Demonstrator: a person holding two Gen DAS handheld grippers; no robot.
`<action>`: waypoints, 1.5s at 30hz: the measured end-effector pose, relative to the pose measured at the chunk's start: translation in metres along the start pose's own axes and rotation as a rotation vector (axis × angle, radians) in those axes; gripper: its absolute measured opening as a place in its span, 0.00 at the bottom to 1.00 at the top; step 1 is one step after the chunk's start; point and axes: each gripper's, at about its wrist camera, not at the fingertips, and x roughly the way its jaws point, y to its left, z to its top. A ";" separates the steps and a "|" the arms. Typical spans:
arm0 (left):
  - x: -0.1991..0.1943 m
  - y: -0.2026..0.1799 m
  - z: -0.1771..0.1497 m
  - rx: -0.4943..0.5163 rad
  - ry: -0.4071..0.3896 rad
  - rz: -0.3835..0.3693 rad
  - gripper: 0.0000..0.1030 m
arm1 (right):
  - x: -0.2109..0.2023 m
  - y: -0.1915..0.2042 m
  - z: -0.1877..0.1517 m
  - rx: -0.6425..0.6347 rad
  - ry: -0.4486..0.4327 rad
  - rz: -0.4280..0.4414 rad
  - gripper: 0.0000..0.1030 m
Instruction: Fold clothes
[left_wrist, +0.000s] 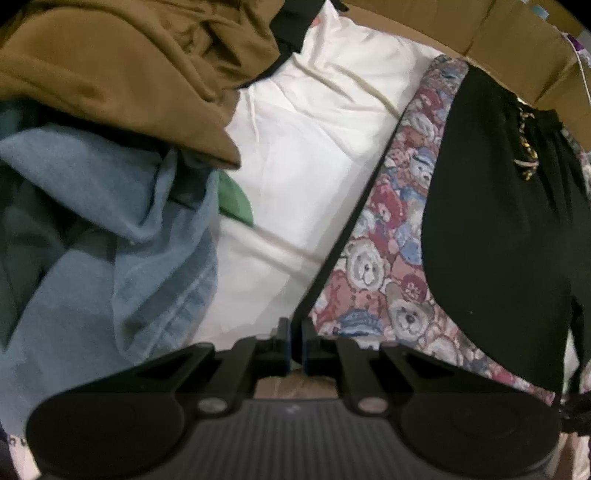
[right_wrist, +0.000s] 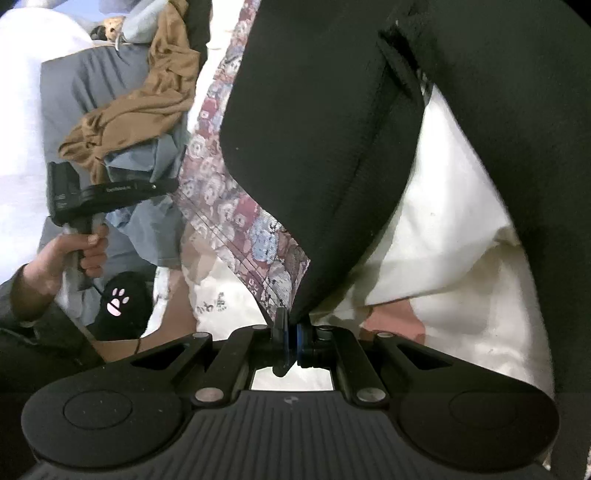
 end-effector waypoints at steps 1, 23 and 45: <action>-0.002 -0.001 0.000 -0.005 -0.005 0.007 0.05 | 0.001 0.003 0.000 -0.007 0.003 0.002 0.01; -0.024 -0.066 0.018 0.082 -0.069 -0.002 0.12 | -0.040 0.012 0.004 -0.047 -0.116 -0.163 0.27; 0.038 -0.108 0.003 0.167 0.025 -0.043 0.17 | -0.124 -0.032 0.041 -0.062 -0.416 -0.493 0.24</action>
